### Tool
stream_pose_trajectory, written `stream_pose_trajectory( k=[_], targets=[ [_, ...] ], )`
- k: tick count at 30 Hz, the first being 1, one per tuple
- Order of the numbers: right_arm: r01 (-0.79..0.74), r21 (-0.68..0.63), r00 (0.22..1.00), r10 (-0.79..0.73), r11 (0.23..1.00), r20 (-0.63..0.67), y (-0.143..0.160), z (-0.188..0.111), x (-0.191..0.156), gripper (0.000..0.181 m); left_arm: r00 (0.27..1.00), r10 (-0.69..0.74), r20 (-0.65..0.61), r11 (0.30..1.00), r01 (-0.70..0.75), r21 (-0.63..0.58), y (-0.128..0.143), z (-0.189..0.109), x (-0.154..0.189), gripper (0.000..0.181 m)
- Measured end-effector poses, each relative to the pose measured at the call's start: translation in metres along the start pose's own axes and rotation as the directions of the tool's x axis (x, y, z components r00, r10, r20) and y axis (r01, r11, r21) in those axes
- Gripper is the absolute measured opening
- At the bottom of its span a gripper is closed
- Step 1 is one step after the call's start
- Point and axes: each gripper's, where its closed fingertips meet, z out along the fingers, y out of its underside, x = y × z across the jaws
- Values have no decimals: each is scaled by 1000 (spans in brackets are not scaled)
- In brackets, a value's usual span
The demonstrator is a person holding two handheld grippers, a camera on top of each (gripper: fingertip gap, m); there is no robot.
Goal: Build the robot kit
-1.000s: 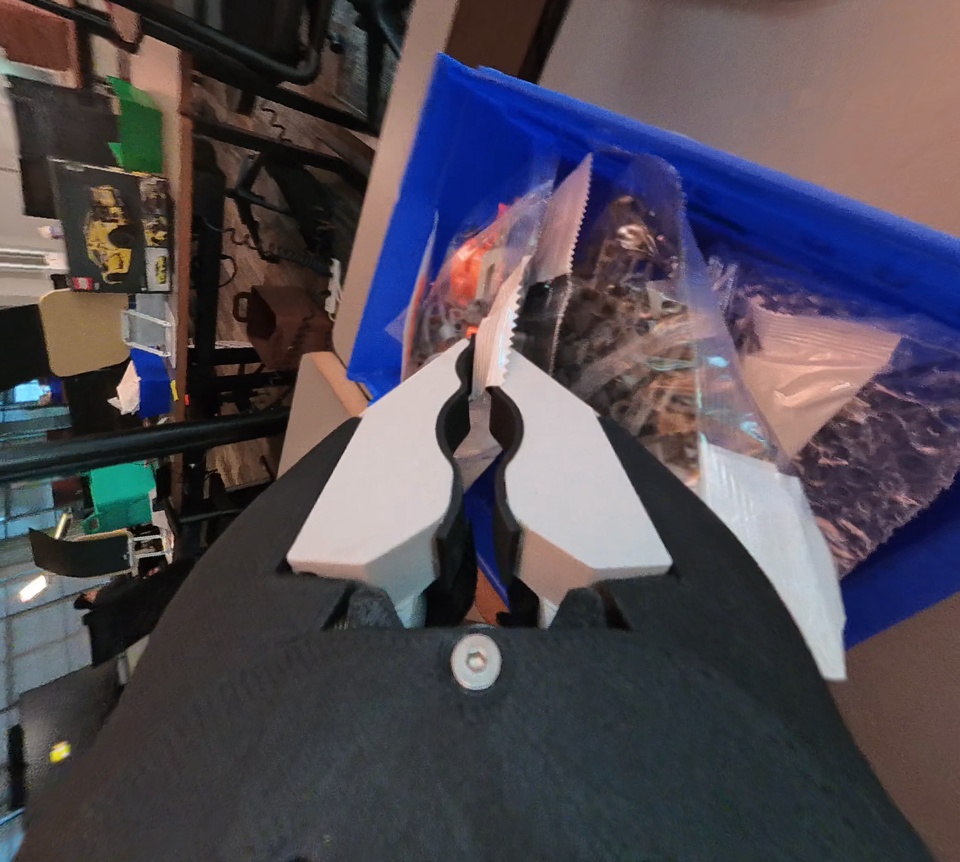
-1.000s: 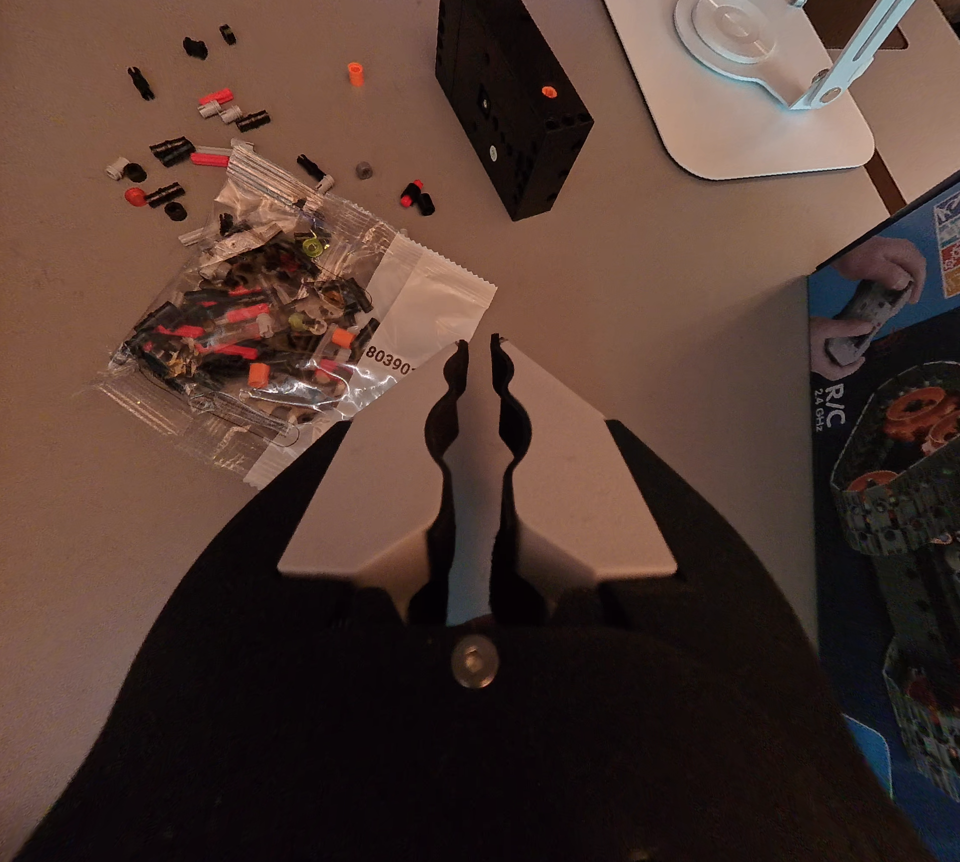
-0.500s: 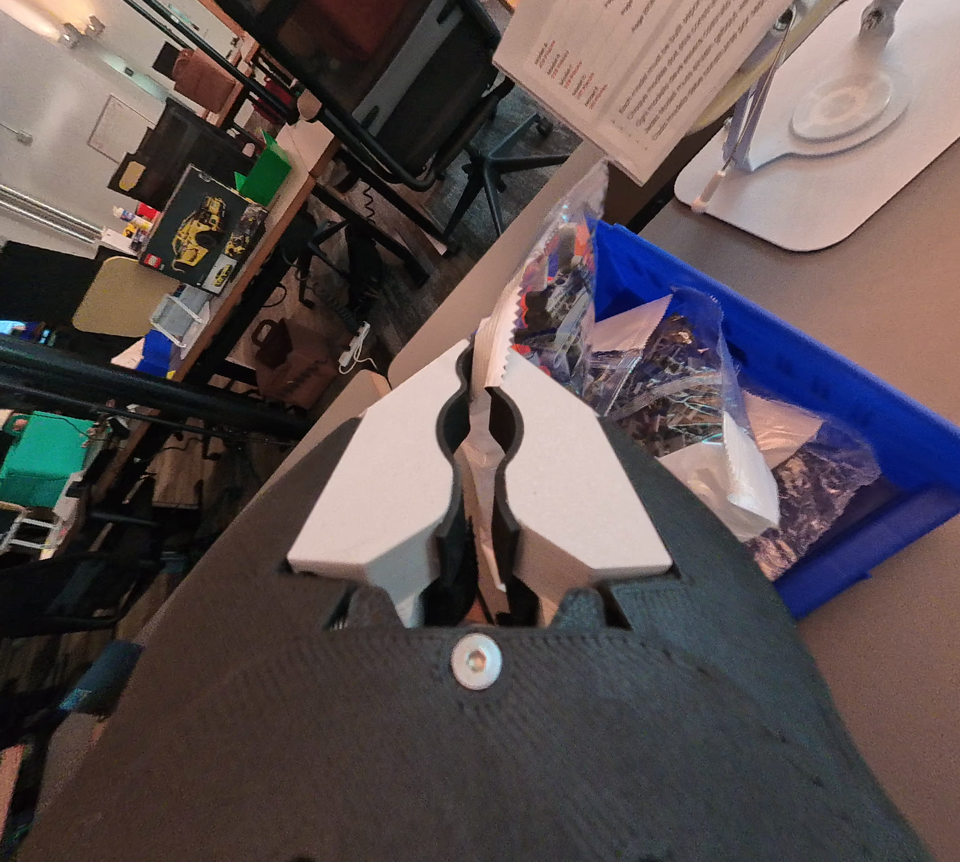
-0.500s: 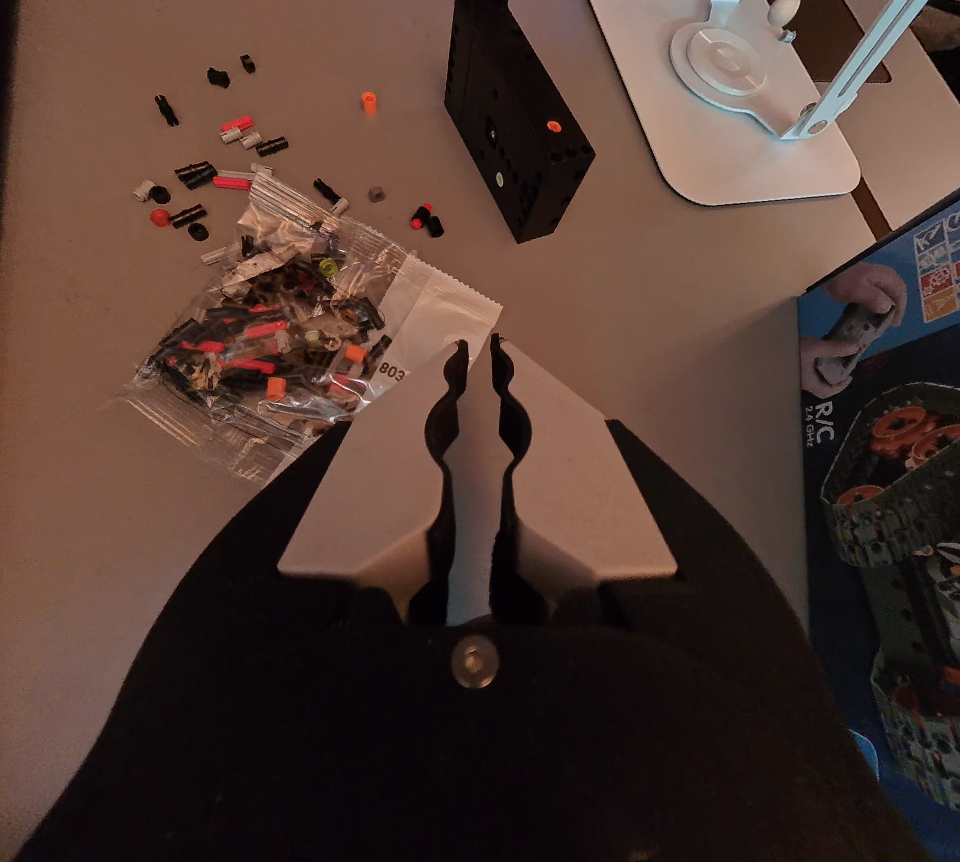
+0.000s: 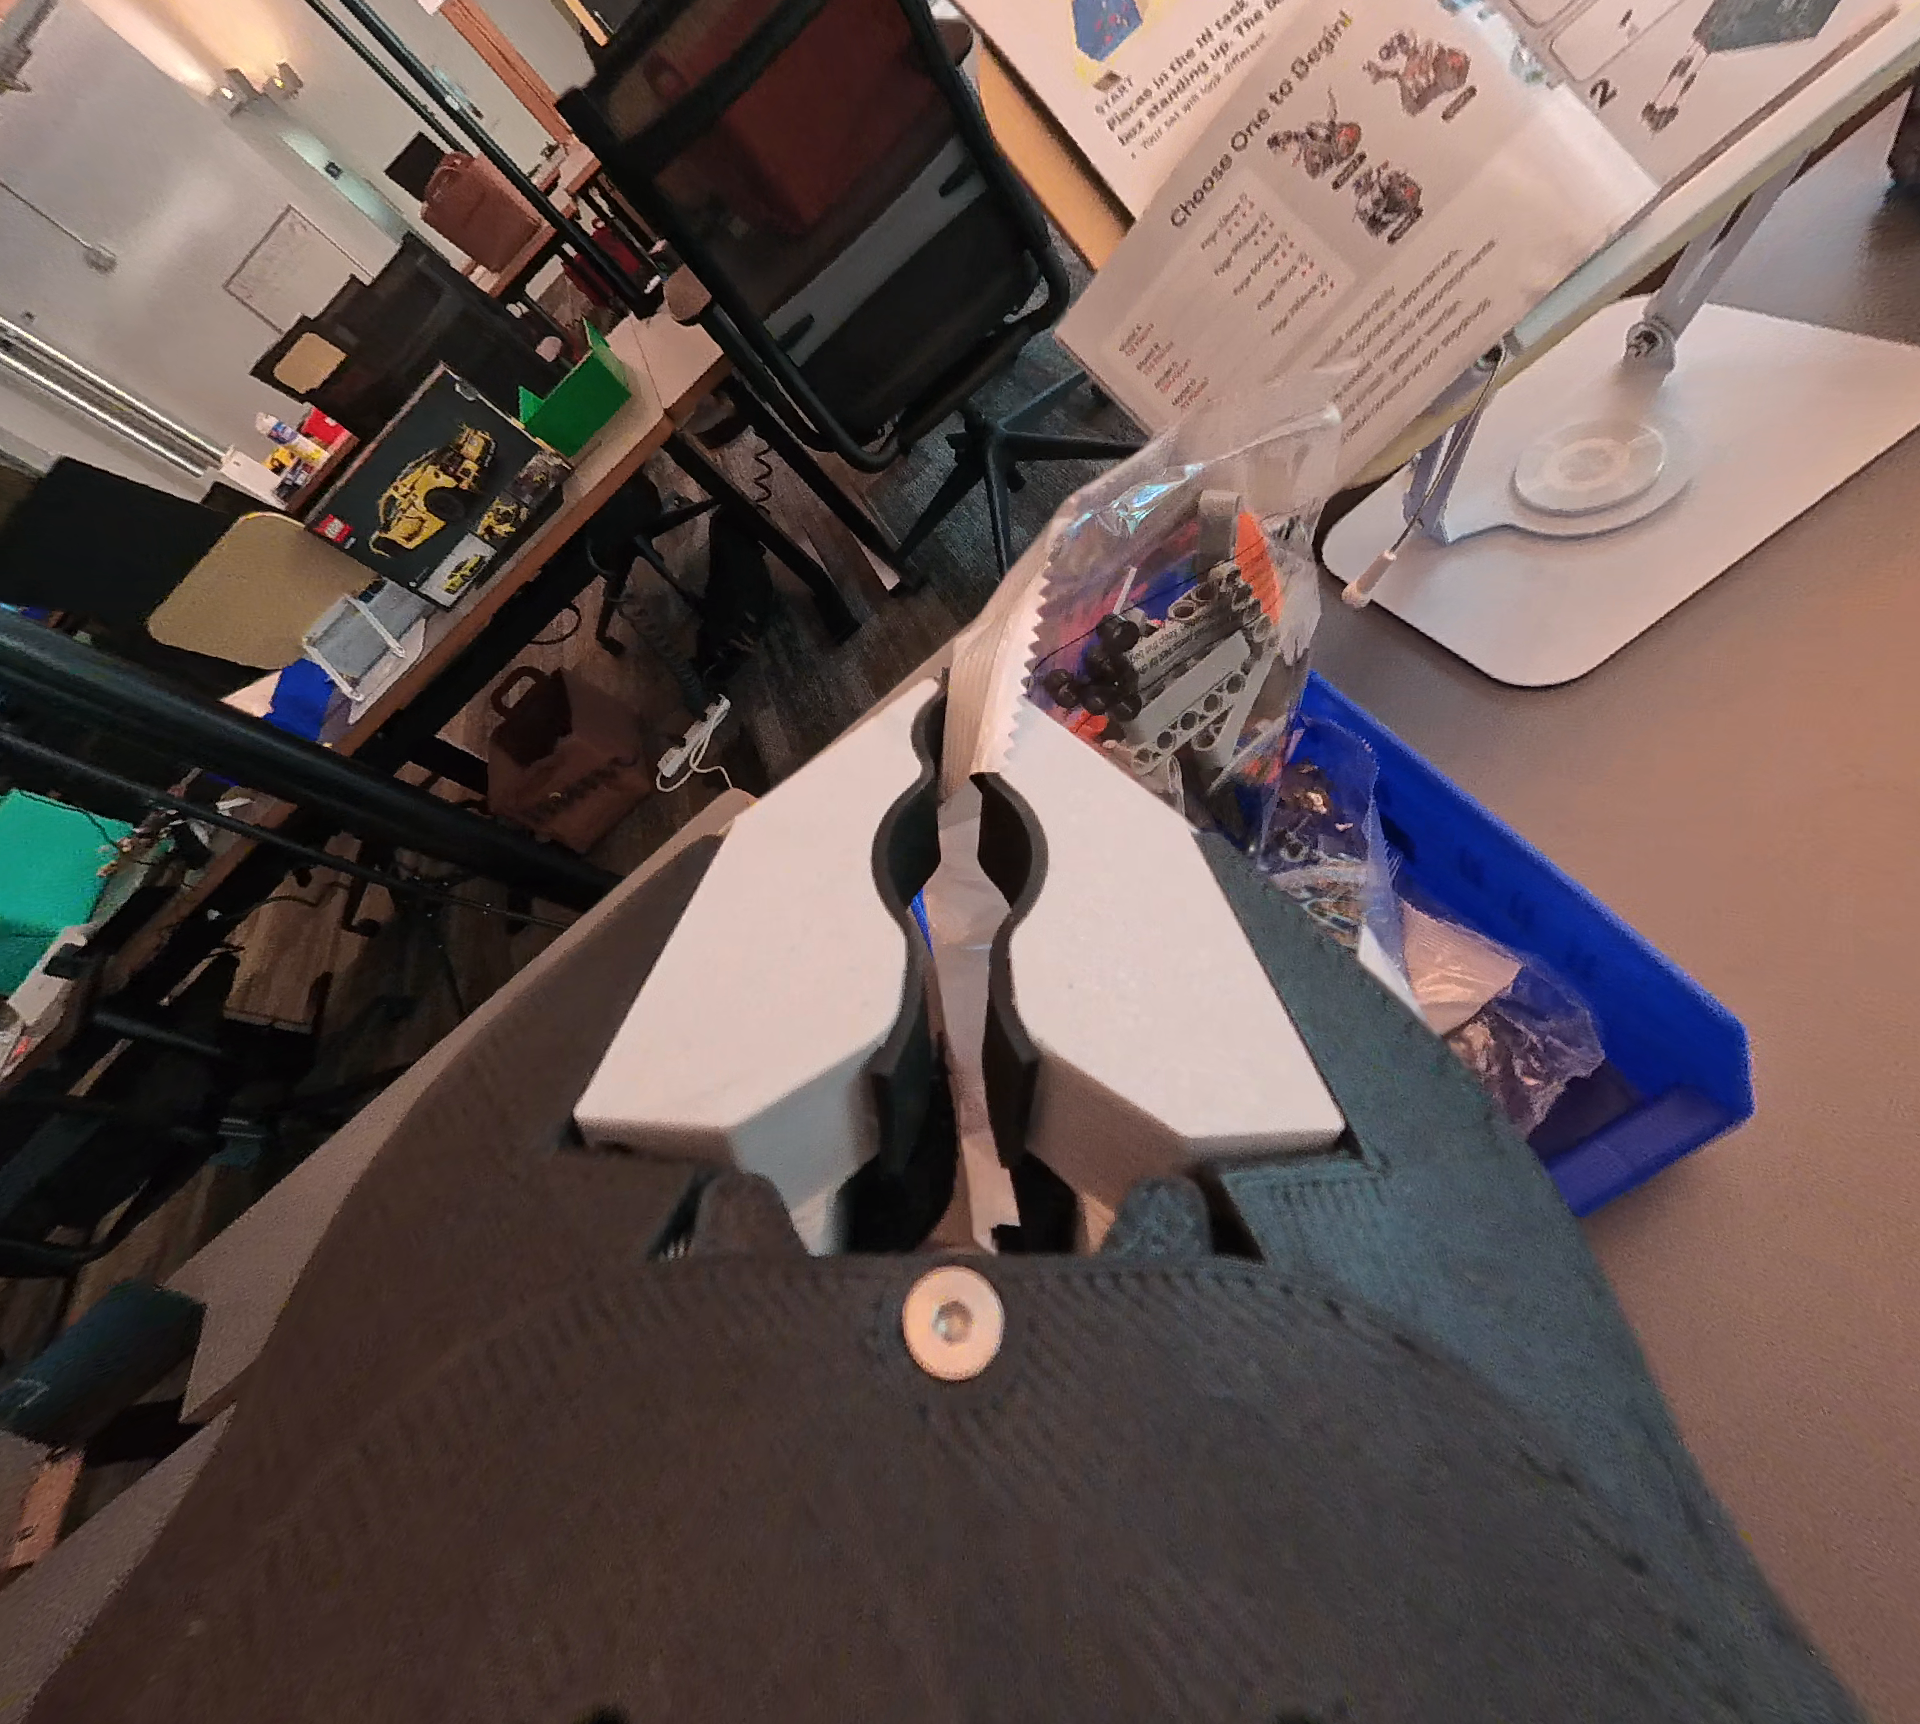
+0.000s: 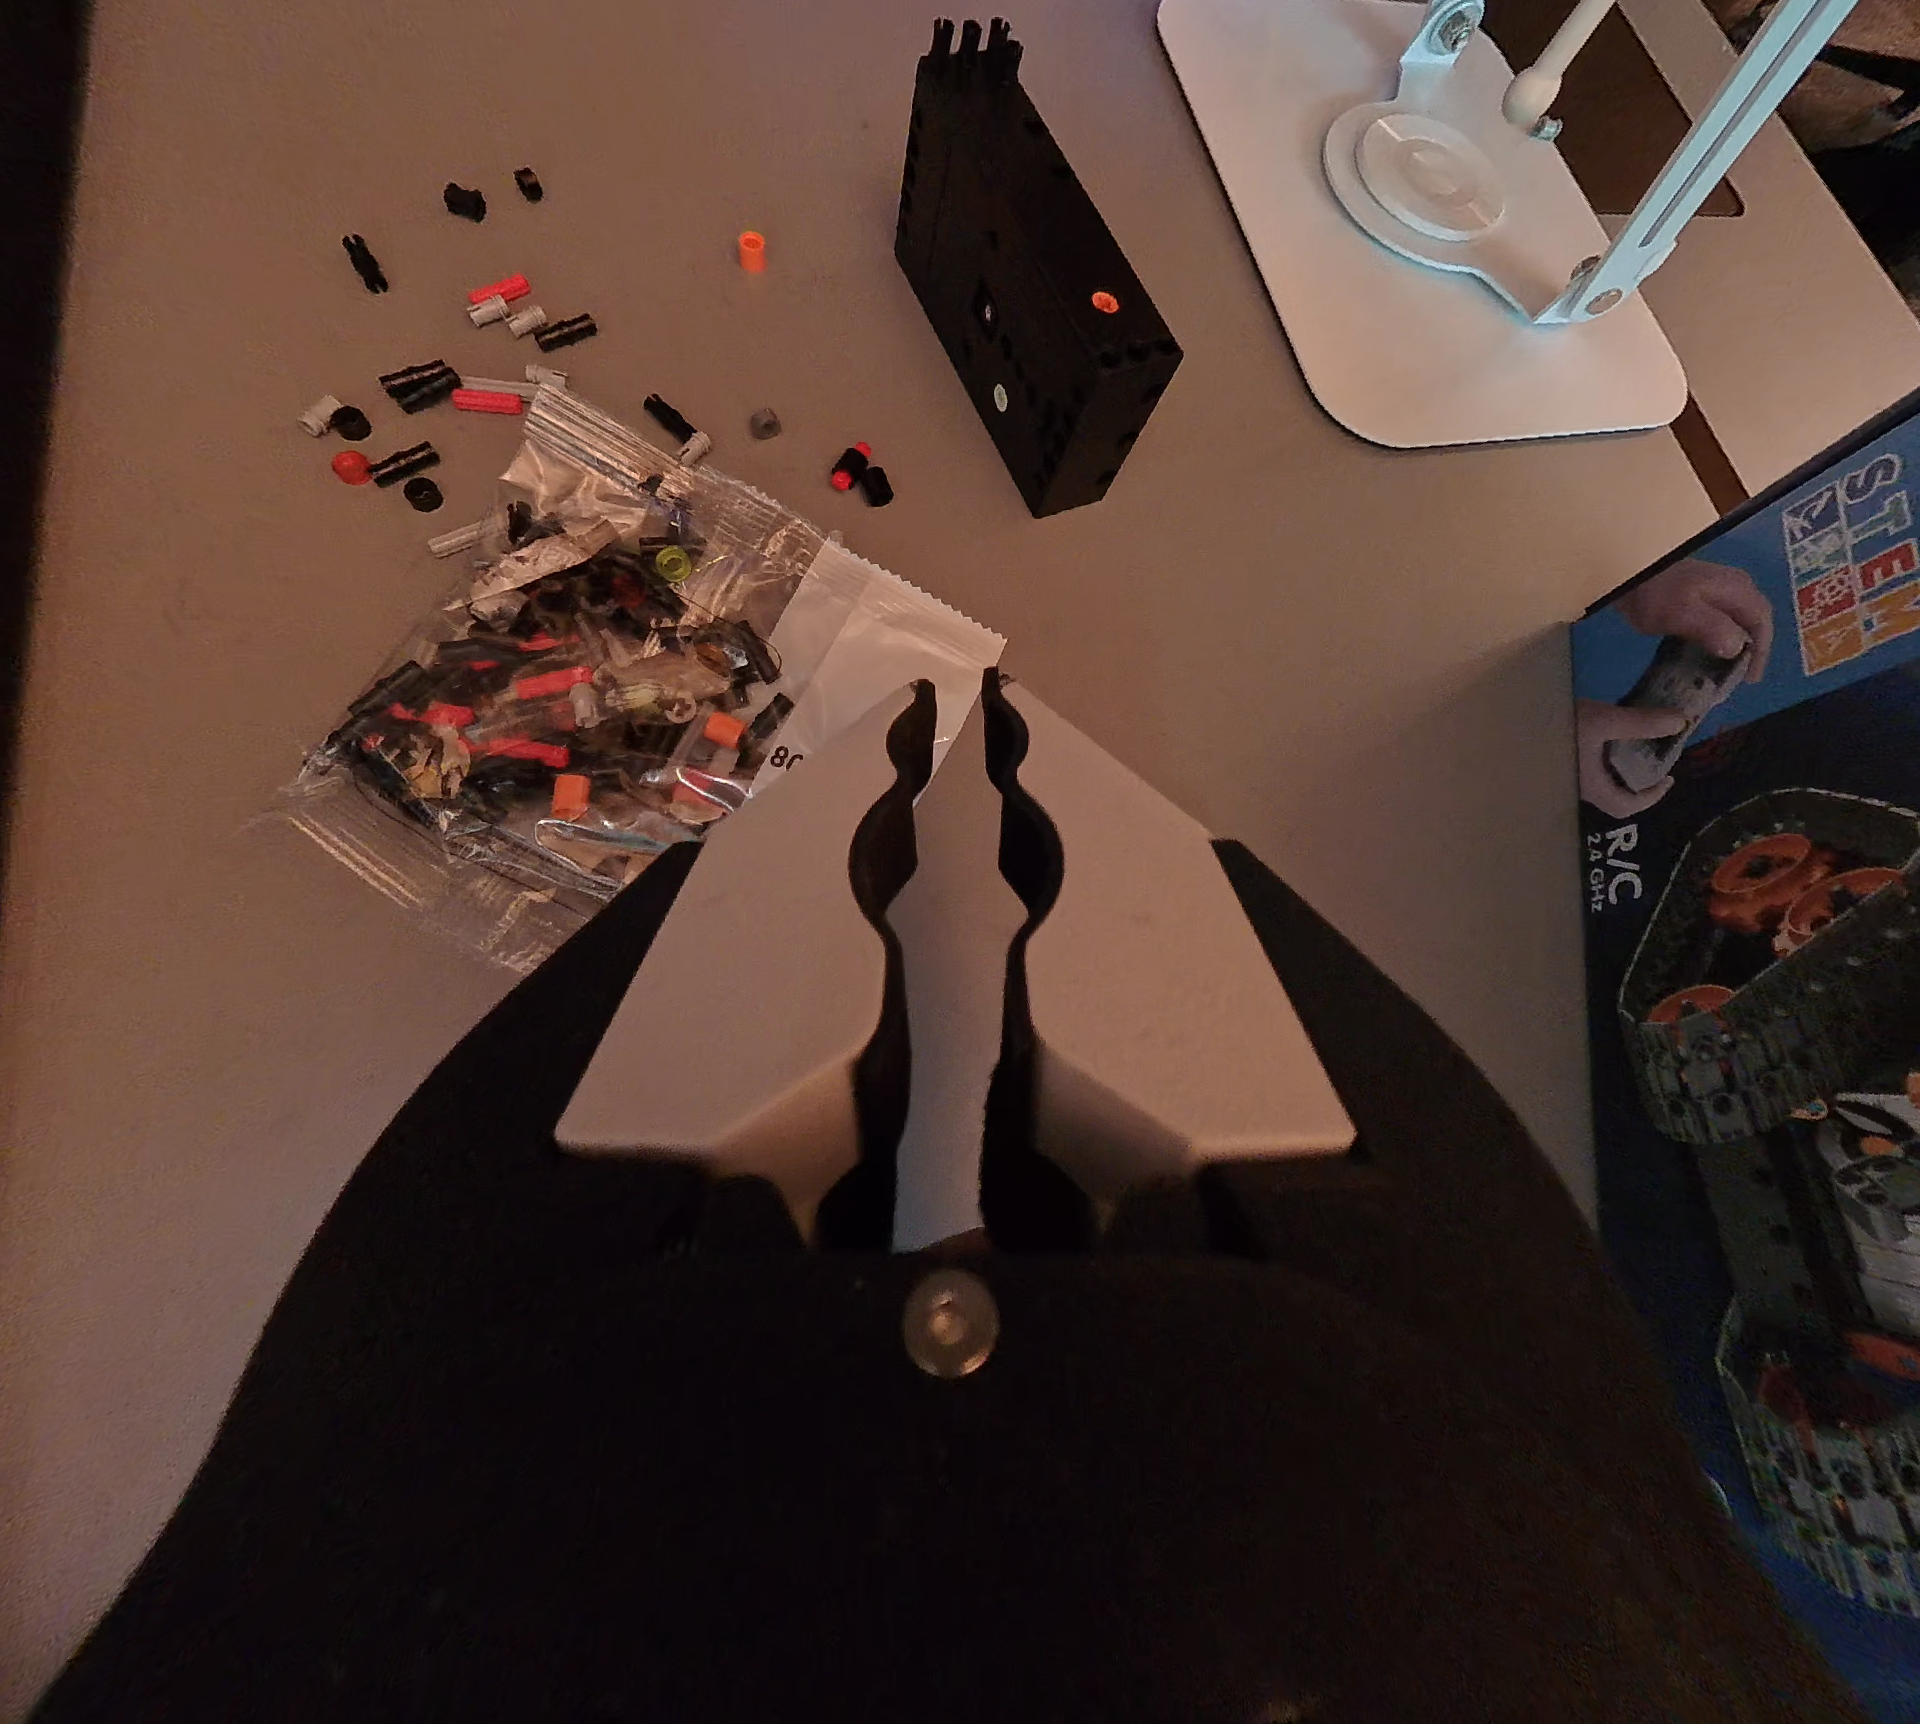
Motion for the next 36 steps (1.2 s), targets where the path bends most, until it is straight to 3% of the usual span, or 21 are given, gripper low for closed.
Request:
stream_pose_trajectory(
  k=[6,10,14,17,22,25,28,33,36],
  targets=[
    [-30,24,998,31,999,-54,-7,-5,11,16,1000,2,31,1000,-3,28,-23,-20,3,0],
    [0,73,988,11,997,-157,-37,-16,18,24,999,23,36,998,-24,54,-43,-38,19,0],
    [89,230,961,-23,969,-277,-121,-36,8,27,1000,16,-2,994,-16,108,-67,-60,52,0],
    [156,356,961,-57,922,-272,-191,-42,-18,26,998,5,-69,993,3,115,-76,-68,92,0],
    [174,484,978,-95,858,-183,-276,-22,-61,36,974,-62,-220,991,85,99,-72,-75,170,0],
    [278,479,954,-179,833,-242,-306,1,-77,37,943,-90,-320,990,118,71,-64,-71,217,0],
    [293,443,949,-203,847,-240,-315,31,-79,33,921,-110,-374,990,134,41,-52,-70,248,0],
    [285,390,958,-241,876,-158,-301,67,-88,0,878,-176,-445,977,209,27,-37,-73,271,0],
    [290,360,957,-264,887,-119,-293,78,-94,0,846,-205,-492,970,242,12,-25,-74,277,0]
  ],
)
